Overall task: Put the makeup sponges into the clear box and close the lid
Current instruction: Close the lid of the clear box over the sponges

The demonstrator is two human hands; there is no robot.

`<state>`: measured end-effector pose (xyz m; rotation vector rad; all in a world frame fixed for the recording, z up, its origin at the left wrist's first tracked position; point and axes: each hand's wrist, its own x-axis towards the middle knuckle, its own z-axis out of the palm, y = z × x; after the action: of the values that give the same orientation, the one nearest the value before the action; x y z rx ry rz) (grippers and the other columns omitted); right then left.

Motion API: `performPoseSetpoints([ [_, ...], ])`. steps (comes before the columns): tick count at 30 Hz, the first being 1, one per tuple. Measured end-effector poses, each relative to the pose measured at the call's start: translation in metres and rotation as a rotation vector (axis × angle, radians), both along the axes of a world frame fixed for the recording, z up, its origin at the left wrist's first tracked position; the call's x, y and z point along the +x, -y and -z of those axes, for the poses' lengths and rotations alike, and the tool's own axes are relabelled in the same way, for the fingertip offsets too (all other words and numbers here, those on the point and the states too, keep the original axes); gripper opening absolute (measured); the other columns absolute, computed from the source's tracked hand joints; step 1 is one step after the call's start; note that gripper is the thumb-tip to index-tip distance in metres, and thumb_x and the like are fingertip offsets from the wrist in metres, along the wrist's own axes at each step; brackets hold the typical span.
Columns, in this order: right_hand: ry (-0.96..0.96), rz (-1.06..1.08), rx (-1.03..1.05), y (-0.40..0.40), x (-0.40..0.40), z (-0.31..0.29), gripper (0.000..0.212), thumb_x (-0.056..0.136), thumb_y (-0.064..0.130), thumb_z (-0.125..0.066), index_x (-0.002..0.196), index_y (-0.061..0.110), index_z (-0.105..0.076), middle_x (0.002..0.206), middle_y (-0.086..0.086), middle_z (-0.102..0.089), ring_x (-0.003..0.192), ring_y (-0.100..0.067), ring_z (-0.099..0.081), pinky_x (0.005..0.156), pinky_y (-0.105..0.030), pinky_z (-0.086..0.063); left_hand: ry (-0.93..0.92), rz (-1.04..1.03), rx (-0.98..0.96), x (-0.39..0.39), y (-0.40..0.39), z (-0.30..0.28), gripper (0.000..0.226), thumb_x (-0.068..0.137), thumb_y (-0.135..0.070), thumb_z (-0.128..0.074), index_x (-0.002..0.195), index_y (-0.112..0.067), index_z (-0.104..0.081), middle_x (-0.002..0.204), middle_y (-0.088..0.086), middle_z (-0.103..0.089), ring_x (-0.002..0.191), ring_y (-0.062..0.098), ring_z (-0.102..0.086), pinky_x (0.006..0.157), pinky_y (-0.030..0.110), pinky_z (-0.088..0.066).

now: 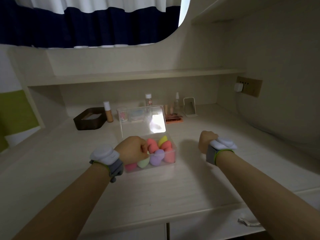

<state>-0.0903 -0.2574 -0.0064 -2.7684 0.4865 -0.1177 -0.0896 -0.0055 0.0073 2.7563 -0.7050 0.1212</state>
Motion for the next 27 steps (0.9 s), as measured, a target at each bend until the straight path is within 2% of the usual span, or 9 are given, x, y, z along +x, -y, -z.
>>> performPoseSetpoints([
  [2, 0.041, -0.049, -0.003, -0.014, 0.003, -0.009, 0.012, 0.087, 0.002, -0.046, 0.086, 0.002, -0.058, 0.112, -0.019, -0.062, 0.111, -0.035, -0.059, 0.075, -0.031, -0.042, -0.012, -0.020, -0.030, 0.001, -0.003, 0.000, 0.010, 0.080, -0.021, -0.066, 0.079, -0.011, -0.066, 0.083, -0.001, -0.055, 0.078, 0.012, -0.050, 0.062, 0.017, -0.036],
  [4, 0.093, -0.100, 0.030, -0.029, 0.004, -0.018, 0.030, 0.089, 0.002, -0.044, 0.117, 0.000, -0.054, 0.128, -0.019, -0.056, 0.118, -0.034, -0.055, 0.091, -0.033, -0.045, -0.024, -0.043, -0.049, 0.001, -0.007, 0.001, 0.017, 0.081, -0.025, -0.066, 0.069, -0.018, -0.057, 0.074, -0.004, -0.053, 0.075, 0.013, -0.050, 0.061, 0.020, -0.037],
  [6, 0.167, -0.163, 0.090, -0.042, 0.005, -0.022, 0.036, 0.090, 0.004, -0.044, 0.125, 0.004, -0.052, 0.132, -0.017, -0.054, 0.121, -0.032, -0.052, 0.097, -0.030, -0.042, -0.037, -0.053, -0.066, 0.001, -0.010, 0.002, 0.023, 0.081, -0.026, -0.066, 0.063, -0.023, -0.051, 0.067, -0.010, -0.049, 0.073, 0.013, -0.050, 0.056, 0.012, -0.035],
  [11, 0.300, -0.288, 0.262, -0.070, 0.006, -0.027, 0.037, 0.086, 0.001, -0.047, 0.122, 0.005, -0.057, 0.126, -0.017, -0.059, 0.118, -0.031, -0.053, 0.095, -0.030, -0.041, -0.018, -0.049, -0.097, 0.000, -0.015, 0.006, 0.009, 0.081, -0.019, -0.066, 0.080, -0.011, -0.066, 0.076, -0.005, -0.054, 0.076, 0.012, -0.051, 0.057, 0.003, -0.030],
  [15, 0.369, -0.327, 0.382, -0.088, 0.011, -0.024, 0.038, 0.084, -0.005, -0.048, 0.118, 0.003, -0.061, 0.121, -0.017, -0.063, 0.117, -0.031, -0.054, 0.098, -0.034, -0.043, -0.006, -0.038, -0.101, 0.000, -0.015, 0.009, 0.017, 0.082, -0.018, -0.065, 0.091, -0.004, -0.069, 0.083, -0.002, -0.057, 0.078, 0.011, -0.051, 0.057, 0.003, -0.031],
  [18, 0.371, -0.337, 0.471, -0.095, 0.016, -0.019, 0.037, 0.083, -0.009, -0.044, 0.114, 0.000, -0.062, 0.092, -0.012, -0.061, 0.098, -0.031, -0.057, 0.087, -0.036, -0.046, -0.009, -0.046, -0.108, 0.000, -0.015, 0.010, 0.017, 0.082, -0.018, -0.064, 0.091, -0.004, -0.069, 0.083, -0.001, -0.058, 0.078, 0.011, -0.052, 0.061, 0.016, -0.036],
  [20, 0.355, -0.358, 0.522, -0.095, 0.019, -0.014, 0.037, 0.083, -0.011, -0.042, 0.111, -0.001, -0.064, 0.078, -0.008, -0.055, 0.083, -0.025, -0.052, 0.073, -0.032, -0.046, -0.005, -0.048, -0.114, 0.000, -0.014, 0.011, 0.018, 0.083, -0.018, -0.064, 0.092, -0.003, -0.069, 0.083, -0.001, -0.058, 0.079, 0.012, -0.052, 0.070, 0.016, -0.035],
  [24, 0.330, -0.374, 0.600, -0.095, 0.021, -0.008, 0.042, 0.080, -0.017, -0.038, 0.106, -0.005, -0.068, 0.099, -0.024, -0.066, 0.087, -0.022, -0.053, 0.090, -0.041, -0.048, -0.014, -0.046, -0.135, 0.000, -0.014, 0.012, 0.017, 0.083, -0.016, -0.063, 0.092, -0.002, -0.067, 0.083, -0.001, -0.057, 0.078, 0.013, -0.052, 0.072, 0.018, -0.036],
  [27, 0.284, -0.362, 0.577, -0.094, 0.020, -0.007, 0.047, 0.075, -0.020, -0.035, 0.104, -0.005, -0.069, 0.111, -0.025, -0.067, 0.099, -0.032, -0.061, 0.094, -0.040, -0.049, -0.023, -0.049, -0.141, 0.000, -0.014, 0.013, 0.017, 0.084, -0.016, -0.062, 0.092, -0.002, -0.067, 0.082, 0.000, -0.057, 0.078, 0.014, -0.052, 0.069, 0.019, -0.037],
])
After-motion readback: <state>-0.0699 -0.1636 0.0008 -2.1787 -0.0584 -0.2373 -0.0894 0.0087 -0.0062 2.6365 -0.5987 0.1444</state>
